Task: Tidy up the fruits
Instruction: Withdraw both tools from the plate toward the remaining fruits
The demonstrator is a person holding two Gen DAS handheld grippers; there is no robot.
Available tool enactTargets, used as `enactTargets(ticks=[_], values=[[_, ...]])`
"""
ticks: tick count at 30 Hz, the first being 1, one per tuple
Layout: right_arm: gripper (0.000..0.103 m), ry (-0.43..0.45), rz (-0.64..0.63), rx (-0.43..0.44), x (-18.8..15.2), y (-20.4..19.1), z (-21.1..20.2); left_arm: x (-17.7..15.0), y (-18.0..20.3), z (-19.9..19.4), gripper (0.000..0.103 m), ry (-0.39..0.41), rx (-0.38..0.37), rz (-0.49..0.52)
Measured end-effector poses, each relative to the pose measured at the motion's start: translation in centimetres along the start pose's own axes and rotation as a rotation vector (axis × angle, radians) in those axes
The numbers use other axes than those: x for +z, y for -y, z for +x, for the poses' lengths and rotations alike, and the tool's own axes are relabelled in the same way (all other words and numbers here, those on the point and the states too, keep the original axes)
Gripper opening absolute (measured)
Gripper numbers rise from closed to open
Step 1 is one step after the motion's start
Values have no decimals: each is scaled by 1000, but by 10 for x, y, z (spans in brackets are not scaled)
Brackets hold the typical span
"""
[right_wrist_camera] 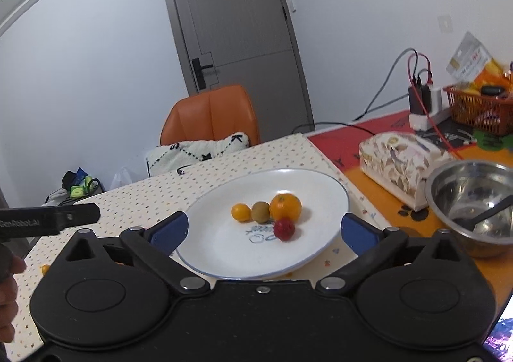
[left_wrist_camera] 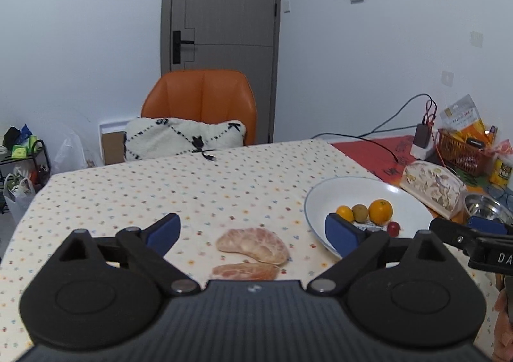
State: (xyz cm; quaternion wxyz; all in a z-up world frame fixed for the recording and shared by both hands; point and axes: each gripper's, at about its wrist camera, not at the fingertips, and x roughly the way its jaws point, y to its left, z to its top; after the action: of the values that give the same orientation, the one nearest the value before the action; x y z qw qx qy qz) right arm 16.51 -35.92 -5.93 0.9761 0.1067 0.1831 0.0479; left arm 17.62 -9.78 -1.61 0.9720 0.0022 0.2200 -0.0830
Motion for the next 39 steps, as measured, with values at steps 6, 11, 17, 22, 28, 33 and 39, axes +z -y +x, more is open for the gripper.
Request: enactTargets(ticks=[6,11,17,22,28,33,39], values=[[103,11,-3,5,3,-12,-4,1,-13,-21,100,36,-3,-10],[103,21,-8,21,5,-22,-8,2,-30,-32,101,18,-13,-85],[103,27,-50,40,5,-40,-13,0,-48,-50,103,56,14,-115],[103,17,-58,58,4,-51,-15,-4,-61,-59,103,63,44,-121],[103,5,-72,96,2,-66,-16,-10,-78,-69,103,74,86,-144],[103,-12,-82,126,1,-77,-14,-14,-93,-75,103,68,119,-169],[103,-47,-92,171,0,-89,-8,-21,-100,-79,103,54,146,-160]])
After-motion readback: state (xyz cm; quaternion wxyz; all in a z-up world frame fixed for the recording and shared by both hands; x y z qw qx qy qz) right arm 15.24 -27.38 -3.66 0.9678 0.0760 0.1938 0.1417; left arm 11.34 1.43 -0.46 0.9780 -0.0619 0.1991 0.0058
